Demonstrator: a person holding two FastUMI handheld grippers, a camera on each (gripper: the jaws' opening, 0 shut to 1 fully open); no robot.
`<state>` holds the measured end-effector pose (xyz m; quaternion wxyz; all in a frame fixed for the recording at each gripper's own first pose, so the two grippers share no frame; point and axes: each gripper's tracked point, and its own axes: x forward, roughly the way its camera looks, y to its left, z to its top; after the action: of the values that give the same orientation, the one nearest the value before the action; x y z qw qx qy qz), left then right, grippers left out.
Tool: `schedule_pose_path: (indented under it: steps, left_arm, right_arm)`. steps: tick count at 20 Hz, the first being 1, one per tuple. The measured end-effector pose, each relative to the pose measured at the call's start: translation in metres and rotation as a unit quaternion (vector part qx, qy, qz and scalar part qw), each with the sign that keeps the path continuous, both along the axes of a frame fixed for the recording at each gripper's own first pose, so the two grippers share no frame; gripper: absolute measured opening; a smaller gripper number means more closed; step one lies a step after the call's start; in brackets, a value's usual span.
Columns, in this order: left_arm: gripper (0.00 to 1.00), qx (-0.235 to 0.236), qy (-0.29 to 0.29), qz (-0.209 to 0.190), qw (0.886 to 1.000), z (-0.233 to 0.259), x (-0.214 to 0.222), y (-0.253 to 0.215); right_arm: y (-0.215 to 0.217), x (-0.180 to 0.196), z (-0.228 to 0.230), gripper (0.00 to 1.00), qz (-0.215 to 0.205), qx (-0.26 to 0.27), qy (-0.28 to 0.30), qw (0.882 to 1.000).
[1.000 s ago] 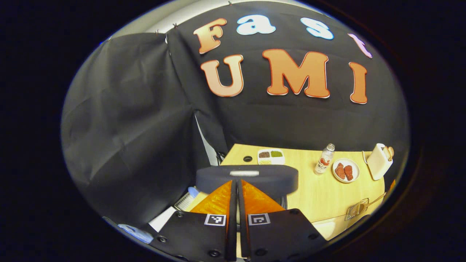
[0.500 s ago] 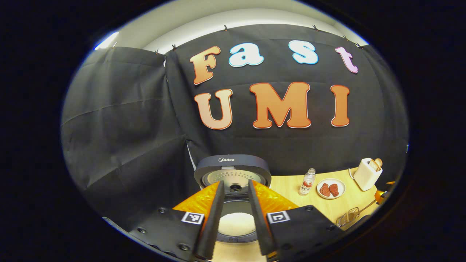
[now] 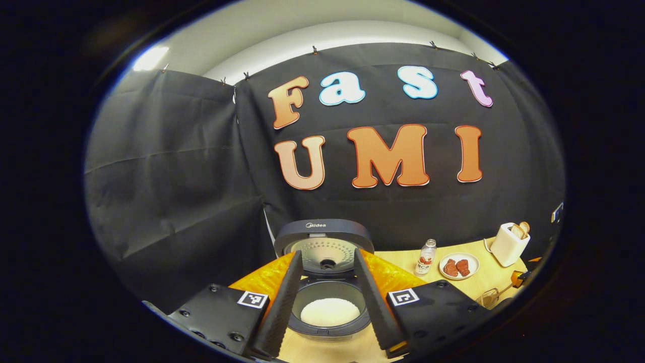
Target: Close the left gripper, press the button to open the rice cooker; take a wooden spoon from the chopstick holder with the right hand, scoop a spoonful of rice and pour it into the rice cooker, then put the wooden spoon back into the chopstick holder.
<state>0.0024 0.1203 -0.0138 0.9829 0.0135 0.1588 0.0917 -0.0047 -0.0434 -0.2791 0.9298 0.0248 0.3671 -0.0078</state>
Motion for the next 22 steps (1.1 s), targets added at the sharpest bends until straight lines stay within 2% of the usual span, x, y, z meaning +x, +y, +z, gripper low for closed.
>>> schedule_pose_path:
  steps: [7, 8, 9, 11, 12, 13, 14, 16, 18, 20, 22]
  left_arm:
    - [0.72, 0.012, -0.008, -0.013, 1.000, 0.008, -0.003, -0.015]
    - [0.65, 0.011, -0.008, -0.014, 1.000, 0.008, -0.003, -0.016]
    - [0.72, 0.010, -0.008, -0.014, 1.000, 0.007, -0.005, -0.017]
    - [0.72, 0.007, -0.007, -0.015, 1.000, 0.004, -0.004, -0.019]
    - [0.67, 0.007, -0.005, -0.014, 1.000, 0.003, -0.005, -0.020]
    - [0.70, 0.009, -0.003, -0.016, 1.000, 0.002, -0.005, -0.021]
    - [0.72, 0.013, -0.004, -0.016, 1.000, 0.003, -0.005, -0.021]
    - [0.72, 0.019, -0.008, -0.019, 1.000, 0.005, -0.003, -0.020]
    - [0.72, 0.013, -0.007, -0.024, 1.000, 0.003, -0.003, -0.022]
    - [0.72, 0.009, -0.004, -0.023, 1.000, 0.000, -0.004, -0.019]
    - [0.72, 0.006, -0.002, -0.022, 1.000, -0.004, -0.004, -0.017]
  right_arm:
    - [-0.001, -0.018, -0.043, 0.95, -0.050, 0.066, 0.054, 0.995]
    - [0.003, -0.020, -0.046, 0.95, -0.059, 0.085, 0.060, 0.993]
    - [0.005, -0.023, -0.048, 0.94, -0.069, 0.105, 0.066, 0.990]
    - [0.012, -0.026, -0.059, 0.89, -0.086, 0.133, 0.082, 0.984]
    - [0.019, -0.024, -0.063, 0.87, -0.085, 0.141, 0.080, 0.983]
    - [0.023, -0.020, -0.065, 0.77, -0.084, 0.145, 0.076, 0.983]
    - [0.025, -0.016, -0.064, 0.78, -0.086, 0.151, 0.068, 0.982]
    - [0.029, -0.007, -0.065, 0.62, -0.101, 0.164, 0.057, 0.980]
    - [0.039, -0.003, -0.066, 0.36, -0.106, 0.192, 0.056, 0.974]
    - [0.042, -0.002, -0.065, 0.27, -0.115, 0.205, 0.059, 0.970]
    - [0.045, -0.004, -0.058, 0.22, -0.122, 0.211, 0.058, 0.968]
